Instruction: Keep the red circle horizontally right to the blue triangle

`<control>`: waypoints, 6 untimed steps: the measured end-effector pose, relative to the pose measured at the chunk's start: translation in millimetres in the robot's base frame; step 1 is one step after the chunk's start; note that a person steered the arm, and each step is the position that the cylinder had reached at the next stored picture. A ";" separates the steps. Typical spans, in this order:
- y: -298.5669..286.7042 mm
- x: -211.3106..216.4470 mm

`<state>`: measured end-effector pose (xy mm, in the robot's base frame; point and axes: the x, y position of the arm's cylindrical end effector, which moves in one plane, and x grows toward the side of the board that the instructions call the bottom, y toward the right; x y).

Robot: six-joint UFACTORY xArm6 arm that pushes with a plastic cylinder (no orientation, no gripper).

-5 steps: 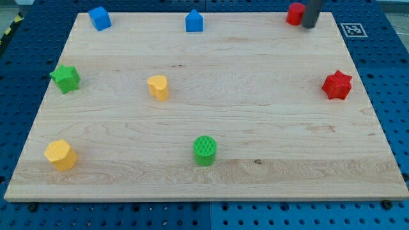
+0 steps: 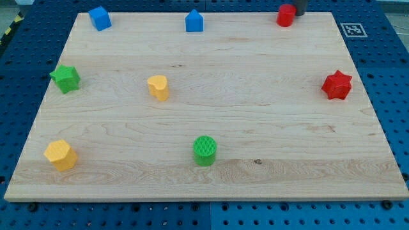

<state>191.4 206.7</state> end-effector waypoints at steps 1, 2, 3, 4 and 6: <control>-21.2 0.6; -42.4 0.1; -34.7 4.6; -34.0 14.6; -51.0 16.0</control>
